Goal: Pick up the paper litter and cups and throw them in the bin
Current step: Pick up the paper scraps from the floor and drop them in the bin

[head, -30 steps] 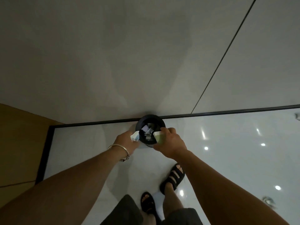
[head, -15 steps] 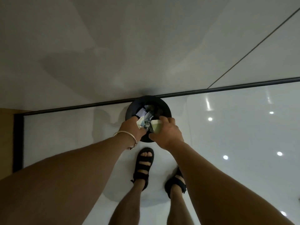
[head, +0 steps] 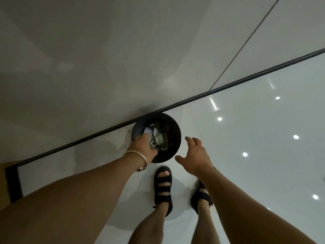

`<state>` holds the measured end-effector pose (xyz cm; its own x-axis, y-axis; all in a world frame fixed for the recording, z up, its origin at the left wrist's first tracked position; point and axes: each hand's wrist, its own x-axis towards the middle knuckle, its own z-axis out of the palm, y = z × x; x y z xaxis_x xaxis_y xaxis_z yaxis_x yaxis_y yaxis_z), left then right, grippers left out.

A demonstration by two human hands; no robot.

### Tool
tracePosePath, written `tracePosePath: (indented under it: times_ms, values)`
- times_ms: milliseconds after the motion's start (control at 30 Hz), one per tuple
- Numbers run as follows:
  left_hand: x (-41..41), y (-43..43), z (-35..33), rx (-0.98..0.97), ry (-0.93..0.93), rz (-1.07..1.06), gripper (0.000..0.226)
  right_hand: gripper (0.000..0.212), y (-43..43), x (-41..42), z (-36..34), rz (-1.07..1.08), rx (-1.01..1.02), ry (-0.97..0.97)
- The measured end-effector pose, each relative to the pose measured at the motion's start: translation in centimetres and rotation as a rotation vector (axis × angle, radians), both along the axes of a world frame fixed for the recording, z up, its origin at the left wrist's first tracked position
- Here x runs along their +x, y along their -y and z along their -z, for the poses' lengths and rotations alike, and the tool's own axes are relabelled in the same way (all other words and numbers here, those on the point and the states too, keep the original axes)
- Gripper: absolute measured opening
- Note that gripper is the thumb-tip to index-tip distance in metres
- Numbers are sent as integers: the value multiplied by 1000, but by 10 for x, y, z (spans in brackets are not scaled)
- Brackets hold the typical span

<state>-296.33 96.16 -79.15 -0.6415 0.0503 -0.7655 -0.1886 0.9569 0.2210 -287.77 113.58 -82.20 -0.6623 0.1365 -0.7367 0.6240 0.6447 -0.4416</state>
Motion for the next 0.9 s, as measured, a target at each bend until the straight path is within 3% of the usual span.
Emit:
tracePosePath:
  times_ms: [200, 400, 667, 900]
  values:
    - [-6, -79, -64, -15, -63, 317, 62, 83, -61, 27, -71, 219, 95, -66]
    - [36, -188, -137, 97, -106, 551, 64, 79, -147, 114, -152, 488, 180, -78]
    - [177, -360, -205, 163, -131, 871, 63, 79, -263, 304, -219, 884, 244, -56]
    - [330, -473, -219, 220, -70, 1122, 62, 78, -346, 463, -240, 1086, 277, -14]
